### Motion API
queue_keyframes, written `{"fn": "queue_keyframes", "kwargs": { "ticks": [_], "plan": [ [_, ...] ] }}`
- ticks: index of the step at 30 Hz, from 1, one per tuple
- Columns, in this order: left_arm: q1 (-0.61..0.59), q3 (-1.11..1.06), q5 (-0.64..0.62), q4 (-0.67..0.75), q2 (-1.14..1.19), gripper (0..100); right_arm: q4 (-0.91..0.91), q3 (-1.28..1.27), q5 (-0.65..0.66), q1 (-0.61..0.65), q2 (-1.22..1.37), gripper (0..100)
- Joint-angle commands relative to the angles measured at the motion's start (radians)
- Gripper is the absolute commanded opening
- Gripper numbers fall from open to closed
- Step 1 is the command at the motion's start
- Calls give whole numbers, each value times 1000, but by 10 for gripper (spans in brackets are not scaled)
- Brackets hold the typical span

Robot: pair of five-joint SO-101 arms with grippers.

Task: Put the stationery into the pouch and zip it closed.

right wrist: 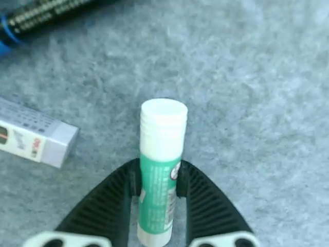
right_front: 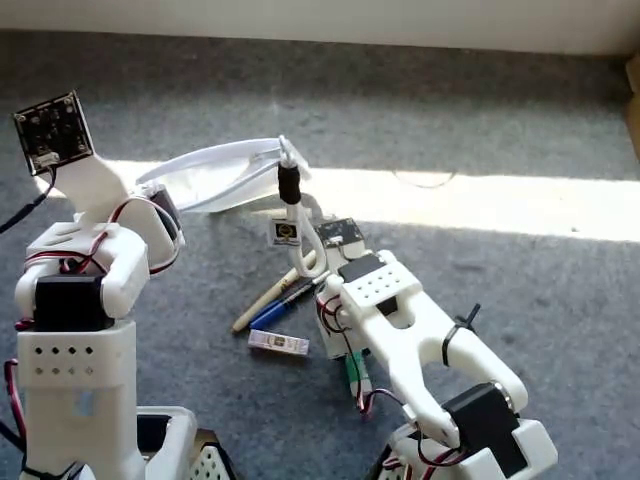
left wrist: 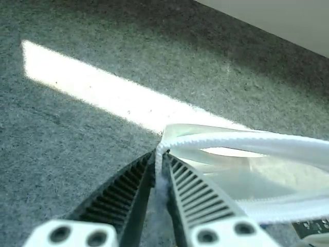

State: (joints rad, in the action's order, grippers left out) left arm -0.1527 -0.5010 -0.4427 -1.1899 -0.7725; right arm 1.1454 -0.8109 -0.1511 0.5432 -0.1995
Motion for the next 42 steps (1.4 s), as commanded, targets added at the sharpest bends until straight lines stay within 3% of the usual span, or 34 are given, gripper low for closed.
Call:
{"fn": "queue_keyframes", "kwargs": {
  "ticks": [1,16,30,42],
  "plan": [
    [-12,-15,-5,0,16,7,50,10,17,-4,-130,5],
    [-12,-15,-5,-2,16,7,50,-102,17,-4,-680,5],
    [-12,-15,-5,-2,16,7,31,-87,18,1,-947,5],
    [-10,-28,-5,5,16,7,-314,-51,20,2,-1069,5]
  ]
}}
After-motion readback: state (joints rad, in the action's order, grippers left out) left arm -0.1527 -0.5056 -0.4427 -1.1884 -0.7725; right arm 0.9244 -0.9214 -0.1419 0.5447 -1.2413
